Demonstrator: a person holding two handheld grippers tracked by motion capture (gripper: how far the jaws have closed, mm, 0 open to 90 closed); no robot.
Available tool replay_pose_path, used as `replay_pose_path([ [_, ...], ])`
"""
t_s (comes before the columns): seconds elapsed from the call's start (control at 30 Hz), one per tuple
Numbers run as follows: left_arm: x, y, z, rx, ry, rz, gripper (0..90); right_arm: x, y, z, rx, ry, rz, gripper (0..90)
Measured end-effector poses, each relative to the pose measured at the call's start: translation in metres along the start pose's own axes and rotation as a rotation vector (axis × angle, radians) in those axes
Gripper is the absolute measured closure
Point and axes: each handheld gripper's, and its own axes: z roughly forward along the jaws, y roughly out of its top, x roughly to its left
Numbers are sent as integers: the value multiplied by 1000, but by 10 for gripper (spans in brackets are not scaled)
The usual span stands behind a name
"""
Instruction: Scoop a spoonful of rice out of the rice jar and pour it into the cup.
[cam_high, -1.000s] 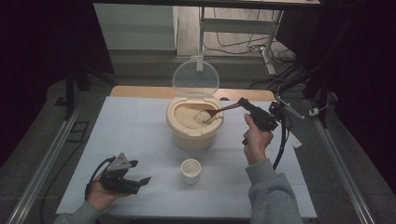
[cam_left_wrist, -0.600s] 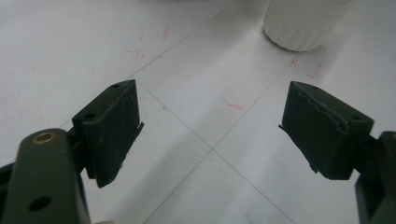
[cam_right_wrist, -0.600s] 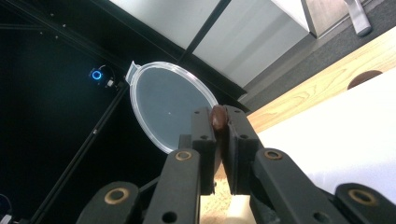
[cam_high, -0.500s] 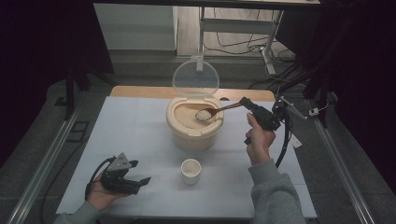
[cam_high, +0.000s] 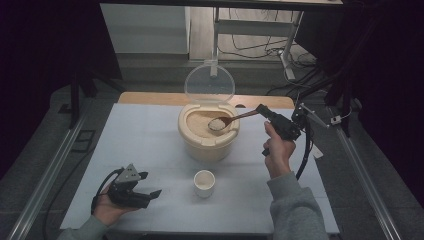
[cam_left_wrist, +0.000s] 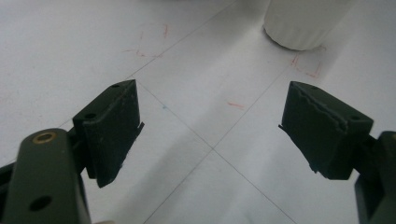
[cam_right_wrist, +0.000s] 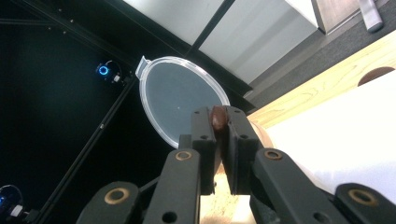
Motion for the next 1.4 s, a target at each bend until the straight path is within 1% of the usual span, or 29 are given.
replay_pose_path([
  [0.33,0,0,0,2,1,-1,195,0,-4,-6,23,28,25,835],
  [0.53,1,0,0,4,0,-2,195,0,-10,-14,59,42,28,835],
  [0.6,1,0,0,4,1,-2,195,-1,-12,-16,62,52,40,835],
  [0.7,1,0,0,5,1,-2,195,0,-16,-20,81,56,32,835],
  [0.9,2,0,0,7,1,-3,195,2,-24,-29,113,75,27,835],
  [0.97,2,0,0,7,1,-4,195,2,-26,-33,132,86,26,835],
  [1.03,3,0,0,5,2,-7,195,1,-29,-35,135,92,21,835],
  [1.27,3,0,1,7,1,-8,194,-3,-40,-43,175,92,12,834],
  [1.4,2,0,1,8,0,-9,192,-7,-47,-43,202,87,4,834],
])
